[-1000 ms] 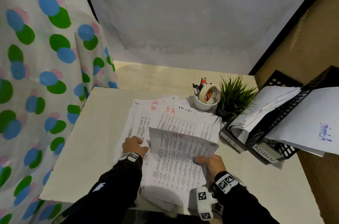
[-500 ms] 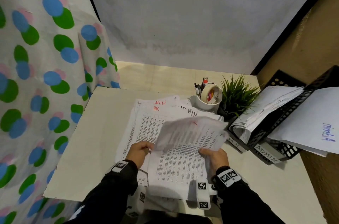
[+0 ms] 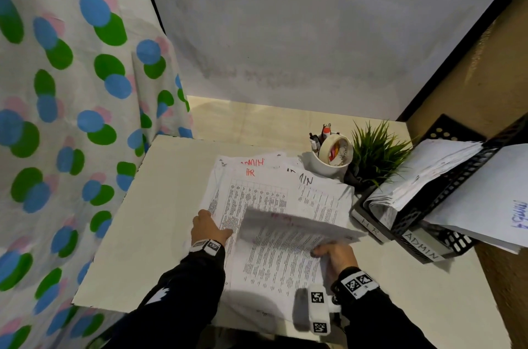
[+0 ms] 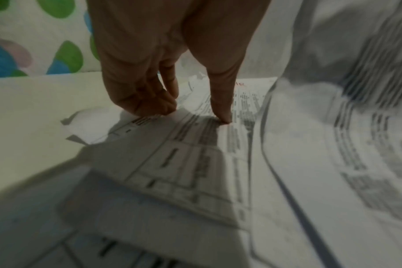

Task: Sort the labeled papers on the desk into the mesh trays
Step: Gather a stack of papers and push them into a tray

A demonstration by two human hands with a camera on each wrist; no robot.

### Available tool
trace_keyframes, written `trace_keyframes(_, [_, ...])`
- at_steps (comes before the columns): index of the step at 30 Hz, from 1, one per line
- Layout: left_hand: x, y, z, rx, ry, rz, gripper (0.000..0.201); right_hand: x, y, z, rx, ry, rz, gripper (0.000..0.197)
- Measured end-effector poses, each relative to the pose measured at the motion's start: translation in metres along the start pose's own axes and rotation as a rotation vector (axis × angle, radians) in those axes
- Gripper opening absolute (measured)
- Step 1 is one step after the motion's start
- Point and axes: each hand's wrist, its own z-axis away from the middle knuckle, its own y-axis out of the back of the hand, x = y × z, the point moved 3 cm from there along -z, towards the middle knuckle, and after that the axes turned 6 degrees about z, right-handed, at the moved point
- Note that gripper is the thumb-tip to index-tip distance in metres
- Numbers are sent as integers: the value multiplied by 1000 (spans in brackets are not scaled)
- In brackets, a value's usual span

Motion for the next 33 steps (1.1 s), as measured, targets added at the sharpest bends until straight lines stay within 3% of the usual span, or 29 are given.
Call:
trace_keyframes(2, [-4, -2, -2, -39, 9, 36, 53, 3, 4, -5, 18, -17, 81, 44])
trace_keyframes(5, [-8, 4, -3, 4, -14, 46, 21, 17, 9, -23, 6, -19, 93, 18])
trace_keyframes(7, [-9, 9, -2, 56, -20, 106, 22, 14, 8, -17, 14, -19, 90, 18])
trace_keyframes(10, [-13, 21, -2, 134, -52, 177, 27, 7, 6, -6, -6, -34, 77, 37])
trace_keyframes(14, [-15, 38, 0, 199, -128, 138, 25, 18, 7, -23, -47, 3, 77, 21])
trace_keyframes(16, [-13, 47, 5, 232, -182, 202, 19, 21, 9, -30, -58, -22, 116, 24])
trace_keyframes(18, [-8, 53, 16, 249, -224, 311, 27, 13, 9, -23, -52, -34, 160, 18])
trace_keyframes(21, [-2, 46, 32, 120, -288, 479, 36, 7, 9, -18, -67, -73, 174, 16])
trace_keyframes(23, [1, 34, 40, -44, -318, 489, 45, 7, 6, -15, -85, -84, 117, 36])
trace_keyframes(24, [2, 27, 44, -120, -330, 473, 47, 4, 3, -10, -89, -90, 97, 35])
trace_keyframes(26, [2, 12, 51, -245, -343, 443, 48, -6, -3, 8, -87, -89, 49, 15])
trace_keyframes(27, [1, 5, 53, -283, -346, 429, 47, -12, -5, 16, -97, -84, 7, 7])
trace_keyframes(30, [-4, -8, 59, -316, -338, 480, 30, -20, -1, 14, -100, 7, -97, 18])
trace_keyframes(32, [-3, -10, 63, -342, -297, 533, 12, -20, 4, 9, -24, 46, -134, 22])
trace_keyframes(33, [-4, -10, 62, -332, -267, 533, 16, -18, 8, 5, 20, 51, -132, 23])
